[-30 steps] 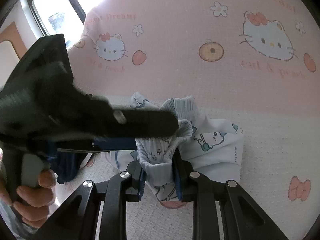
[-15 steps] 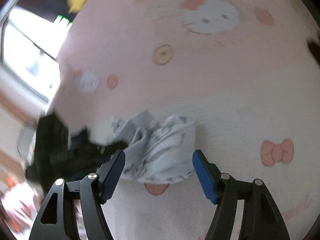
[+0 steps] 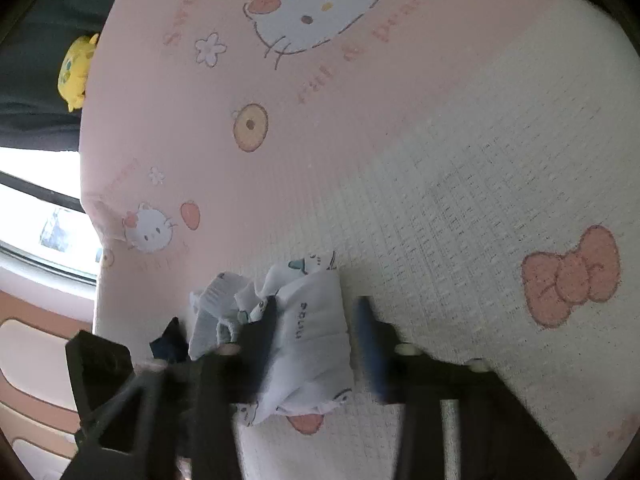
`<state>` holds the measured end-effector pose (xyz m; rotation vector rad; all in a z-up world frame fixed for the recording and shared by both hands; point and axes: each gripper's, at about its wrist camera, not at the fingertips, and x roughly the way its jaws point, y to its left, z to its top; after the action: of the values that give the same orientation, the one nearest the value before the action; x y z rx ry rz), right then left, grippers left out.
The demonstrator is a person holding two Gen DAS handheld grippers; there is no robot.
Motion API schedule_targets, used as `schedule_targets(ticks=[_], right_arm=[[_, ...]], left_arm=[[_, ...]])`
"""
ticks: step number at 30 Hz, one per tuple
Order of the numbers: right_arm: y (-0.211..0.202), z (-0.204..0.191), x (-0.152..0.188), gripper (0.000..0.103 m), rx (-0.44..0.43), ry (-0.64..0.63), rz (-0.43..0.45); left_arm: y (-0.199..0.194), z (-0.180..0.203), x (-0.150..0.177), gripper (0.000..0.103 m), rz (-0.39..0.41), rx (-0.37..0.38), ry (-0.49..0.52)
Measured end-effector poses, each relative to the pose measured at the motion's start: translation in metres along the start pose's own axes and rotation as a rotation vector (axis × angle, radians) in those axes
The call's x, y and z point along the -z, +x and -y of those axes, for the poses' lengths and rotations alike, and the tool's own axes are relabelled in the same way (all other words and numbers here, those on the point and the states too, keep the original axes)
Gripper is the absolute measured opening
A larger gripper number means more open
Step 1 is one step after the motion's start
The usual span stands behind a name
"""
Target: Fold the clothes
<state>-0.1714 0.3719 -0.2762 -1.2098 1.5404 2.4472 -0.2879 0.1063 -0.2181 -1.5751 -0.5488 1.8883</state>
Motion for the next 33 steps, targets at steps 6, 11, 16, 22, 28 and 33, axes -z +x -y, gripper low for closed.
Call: schedule_targets(ticks=[6,11,16,22,28,33], right_arm=[[0.002,-0.012,0.002,0.022,-0.119,0.001,-0.033],[0.001,-0.027,0.010,0.022,-0.242,-0.020,-0.078],[0.012,-0.047,0.019,0.022,-0.175,-0.124,-0.109],[0.006,-0.053,0.012,0.022,-0.047,-0.160,-0.072],[-0.008,-0.076,0.017,0.034,0.027,-0.244,-0.052],[-0.009,-0.091,0.028,0.054,-0.018,-0.251,-0.078]], left_arm=[[-0.005,-0.001,-0.001,0.035,0.000,0.091,-0.052],[-0.024,0.011,-0.003,0.035,0.040,0.124,-0.026],[-0.025,0.009,-0.006,0.035,0.038,0.062,-0.009],[-0.024,-0.002,-0.007,0.057,0.012,-0.044,-0.028],[-0.031,-0.009,-0.008,0.061,0.011,-0.044,-0.039],[-0.029,-0.012,-0.009,0.061,-0.029,-0.019,-0.048]])
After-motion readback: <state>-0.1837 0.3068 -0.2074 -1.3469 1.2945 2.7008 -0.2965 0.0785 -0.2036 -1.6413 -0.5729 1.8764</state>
